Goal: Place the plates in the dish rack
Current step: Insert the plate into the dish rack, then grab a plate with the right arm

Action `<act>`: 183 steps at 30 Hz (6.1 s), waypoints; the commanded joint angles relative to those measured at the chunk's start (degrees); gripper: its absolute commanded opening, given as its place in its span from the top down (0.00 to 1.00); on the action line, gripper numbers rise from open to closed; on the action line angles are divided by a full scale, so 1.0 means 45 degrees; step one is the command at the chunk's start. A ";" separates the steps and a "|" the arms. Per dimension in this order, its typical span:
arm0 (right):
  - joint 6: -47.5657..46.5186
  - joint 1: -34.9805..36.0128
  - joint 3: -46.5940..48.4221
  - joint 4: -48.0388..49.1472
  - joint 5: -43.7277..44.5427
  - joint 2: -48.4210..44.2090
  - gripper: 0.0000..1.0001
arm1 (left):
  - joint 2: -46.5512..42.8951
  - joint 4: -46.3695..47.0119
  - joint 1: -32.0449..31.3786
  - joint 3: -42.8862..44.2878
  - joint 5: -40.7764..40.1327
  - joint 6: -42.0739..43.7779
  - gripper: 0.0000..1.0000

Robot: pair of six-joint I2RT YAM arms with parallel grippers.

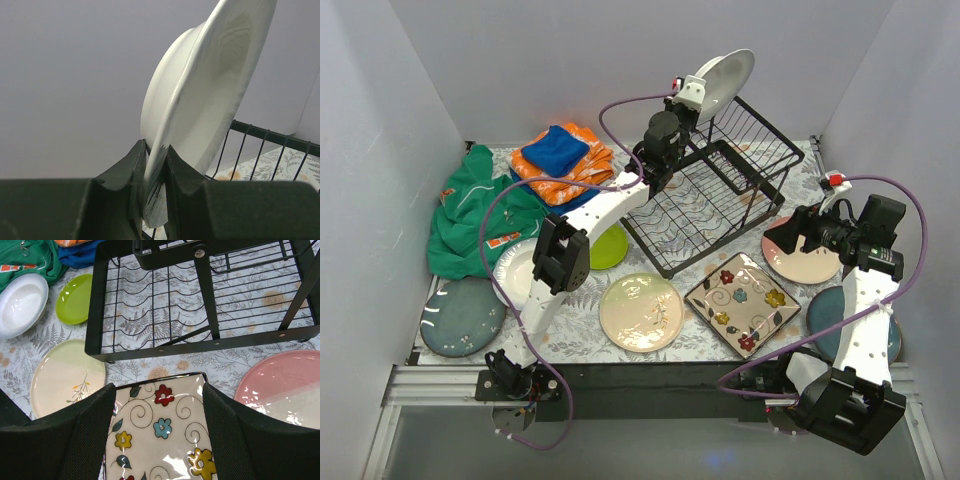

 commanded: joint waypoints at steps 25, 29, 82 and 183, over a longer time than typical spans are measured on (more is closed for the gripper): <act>-0.0043 -0.0091 -0.0013 0.0415 -0.0192 -0.0160 0.24 | -0.0074 0.1469 -0.0055 0.0241 -0.0562 -0.0505 1.00; -0.0043 -0.0091 0.0007 0.0415 -0.0192 -0.0141 0.24 | 0.0024 0.1527 -0.0055 0.0221 -0.0816 -0.0485 1.00; -0.0004 -0.0130 0.0027 0.0395 -0.0308 -0.0141 0.24 | -0.0639 0.1020 0.0003 0.0924 -0.0953 -0.0876 0.33; -0.6274 1.7468 0.6216 0.2523 1.0705 1.0560 0.23 | -2.2239 -1.6186 0.0081 -1.7748 -0.4194 -1.7184 0.19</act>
